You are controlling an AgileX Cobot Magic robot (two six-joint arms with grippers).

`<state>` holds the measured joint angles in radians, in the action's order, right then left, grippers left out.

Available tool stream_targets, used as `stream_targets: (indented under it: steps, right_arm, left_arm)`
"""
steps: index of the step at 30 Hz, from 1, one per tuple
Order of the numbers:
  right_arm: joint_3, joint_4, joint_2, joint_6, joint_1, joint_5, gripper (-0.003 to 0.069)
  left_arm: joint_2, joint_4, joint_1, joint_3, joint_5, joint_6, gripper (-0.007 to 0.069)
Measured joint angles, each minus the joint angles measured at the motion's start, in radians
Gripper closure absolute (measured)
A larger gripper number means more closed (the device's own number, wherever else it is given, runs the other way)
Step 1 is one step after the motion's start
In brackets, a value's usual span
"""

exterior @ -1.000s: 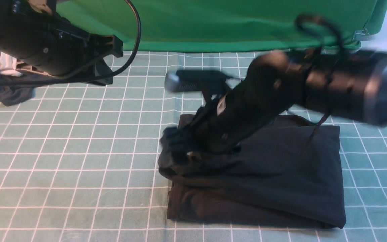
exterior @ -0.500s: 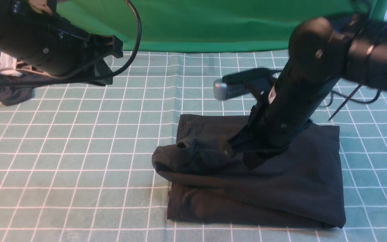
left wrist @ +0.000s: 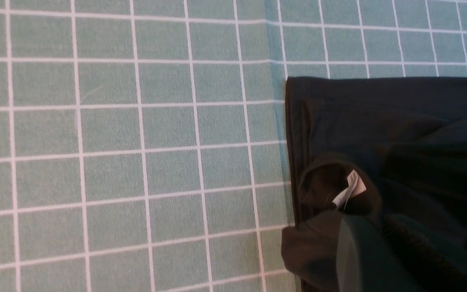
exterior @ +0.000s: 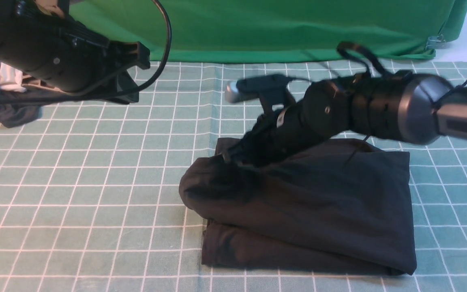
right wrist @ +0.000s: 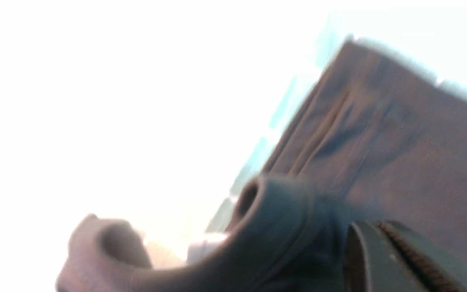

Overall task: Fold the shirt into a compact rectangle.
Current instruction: 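Fold the right end of the dark garment over onto its left end with the right gripper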

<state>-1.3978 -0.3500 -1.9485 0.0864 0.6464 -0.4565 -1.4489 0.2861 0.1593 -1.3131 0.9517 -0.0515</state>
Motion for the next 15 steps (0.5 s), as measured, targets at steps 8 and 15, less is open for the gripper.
stream_targets:
  steps: [8, 15]
  right_arm:
    - [-0.045, 0.051, 0.225, 0.050, -0.090, -0.266, 0.0640]
    - [-0.045, 0.127, 0.458, 0.054, -0.138, -0.510, 0.0640]
  left_arm:
    - [0.000, 0.135, 0.000, 0.022, 0.094, 0.052, 0.0590]
    - [-0.040, 0.415, 0.083, 0.245, -0.050, 0.220, 0.0590]
